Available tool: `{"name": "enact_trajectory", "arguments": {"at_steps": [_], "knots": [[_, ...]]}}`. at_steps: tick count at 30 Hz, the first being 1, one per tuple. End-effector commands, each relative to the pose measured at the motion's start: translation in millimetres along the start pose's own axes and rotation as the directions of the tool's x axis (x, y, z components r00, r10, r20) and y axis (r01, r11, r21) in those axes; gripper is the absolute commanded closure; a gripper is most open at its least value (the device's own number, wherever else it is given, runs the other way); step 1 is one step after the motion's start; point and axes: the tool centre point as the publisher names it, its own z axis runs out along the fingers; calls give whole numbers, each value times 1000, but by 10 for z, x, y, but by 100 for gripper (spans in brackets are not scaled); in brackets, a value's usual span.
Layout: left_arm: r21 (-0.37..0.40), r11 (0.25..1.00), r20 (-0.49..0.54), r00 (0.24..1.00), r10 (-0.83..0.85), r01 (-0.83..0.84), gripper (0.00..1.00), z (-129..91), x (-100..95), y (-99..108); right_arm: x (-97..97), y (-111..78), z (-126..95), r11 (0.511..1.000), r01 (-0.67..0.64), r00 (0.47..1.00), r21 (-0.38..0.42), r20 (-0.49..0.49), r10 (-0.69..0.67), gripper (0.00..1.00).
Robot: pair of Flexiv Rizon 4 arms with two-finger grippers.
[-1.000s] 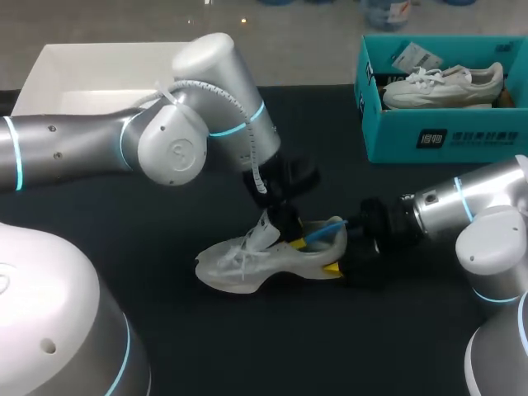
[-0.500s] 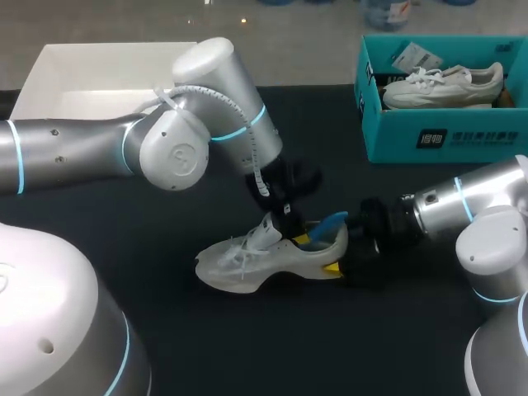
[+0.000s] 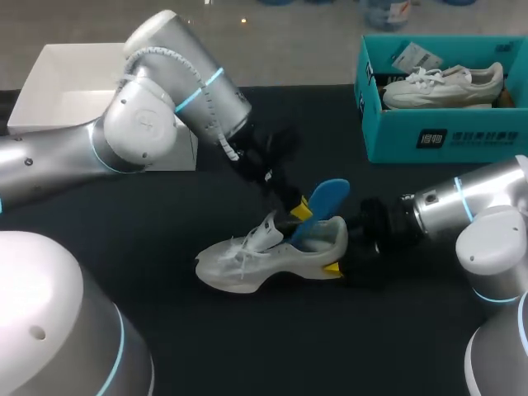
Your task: Take the shoe out of the shoebox, open the shoe tongue, remove and reinsert the insole, then place the shoe into the shoebox
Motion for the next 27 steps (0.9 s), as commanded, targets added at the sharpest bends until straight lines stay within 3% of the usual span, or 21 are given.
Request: {"name": "enact_trajectory", "arguments": {"at_steps": [1,10,16,19,27], "knots": [[68,996,-23,998,51,-49,100,-292,163,-136,-4,-36,44,1000,-1,1000,4,1,1,100],[202,968,-102,980,171,-148,100,-777,442,-519,-4,-36,44,1000,-1,1000,4,1,1,100],[312,921,-252,914,318,-234,100,-1163,706,-844,-4,-36,44,1000,-1,1000,4,1,1,100],[286,906,-215,901,377,-311,100,-1220,859,-1017,-4,-36,44,1000,-1,1000,4,1,1,100],[286,906,-215,901,377,-311,100,-1220,859,-1017,-4,-36,44,1000,-1,1000,4,1,1,100]]}}
